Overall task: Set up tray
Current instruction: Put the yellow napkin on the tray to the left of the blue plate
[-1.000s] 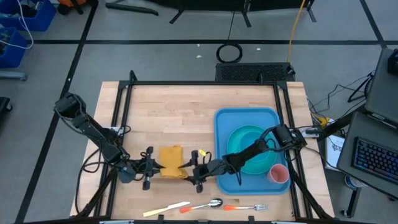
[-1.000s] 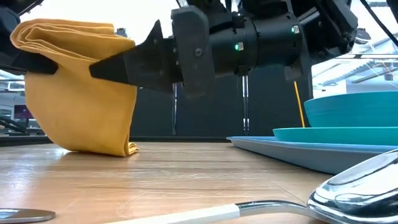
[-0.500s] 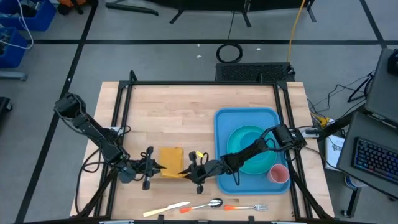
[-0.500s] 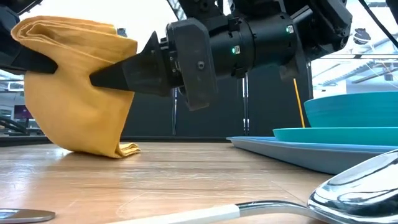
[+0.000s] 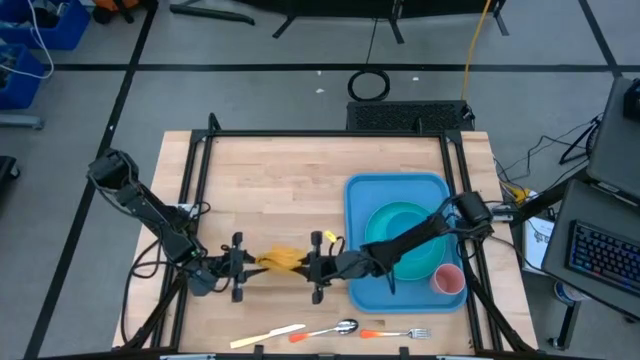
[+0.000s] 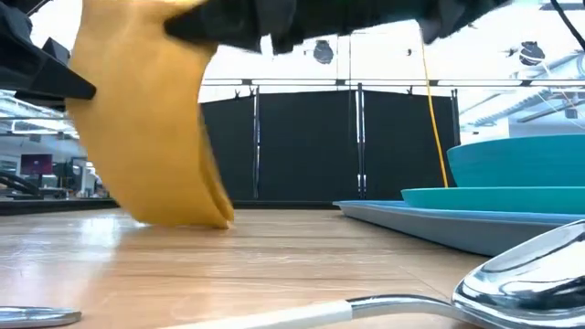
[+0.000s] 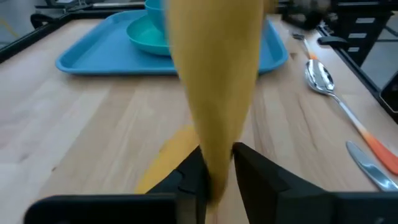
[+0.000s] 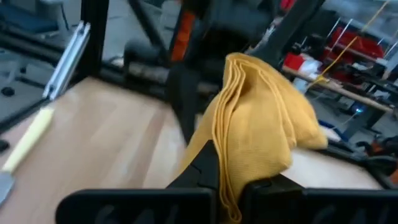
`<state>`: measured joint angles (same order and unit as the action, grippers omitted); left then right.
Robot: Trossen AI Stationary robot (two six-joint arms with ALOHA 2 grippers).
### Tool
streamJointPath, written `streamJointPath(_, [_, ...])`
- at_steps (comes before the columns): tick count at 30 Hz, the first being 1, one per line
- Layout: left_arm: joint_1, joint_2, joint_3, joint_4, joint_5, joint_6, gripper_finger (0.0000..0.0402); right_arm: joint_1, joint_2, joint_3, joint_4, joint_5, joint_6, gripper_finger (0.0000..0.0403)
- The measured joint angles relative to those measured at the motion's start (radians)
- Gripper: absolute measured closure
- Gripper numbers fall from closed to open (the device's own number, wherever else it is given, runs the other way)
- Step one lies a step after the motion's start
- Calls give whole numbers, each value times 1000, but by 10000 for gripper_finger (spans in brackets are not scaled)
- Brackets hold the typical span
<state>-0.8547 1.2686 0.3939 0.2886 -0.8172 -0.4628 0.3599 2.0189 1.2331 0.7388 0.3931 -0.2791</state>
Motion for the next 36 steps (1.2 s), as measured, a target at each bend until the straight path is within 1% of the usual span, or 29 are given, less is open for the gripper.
streamJointPath(3, [-10,0,0,1,-4,16,317,-11,-70,0,-24,11,-20,401])
streamJointPath(6, [-17,0,0,4,-4,11,317,-27,-137,0,-56,67,-26,401])
streamJointPath(11, [-18,0,0,9,-4,-17,316,-58,-225,0,-160,158,-26,401])
streamJointPath(13, [-18,0,0,11,2,-22,316,-71,-239,0,-182,184,-28,402])
streamJointPath(18, [-18,0,0,11,2,-36,316,-109,-251,0,-205,188,-28,402])
streamJointPath(23, [-18,0,0,11,5,-29,316,-164,-251,0,-245,214,-21,402])
streamJointPath(28, [-18,0,0,-3,5,-13,316,-222,-251,0,-293,318,-28,402])
streamJointPath(33, [-16,0,0,-8,5,57,316,-278,-276,-1,-389,290,35,402])
streamJointPath(36, [-14,0,0,-6,-25,101,316,-309,-291,-1,-425,286,60,402])
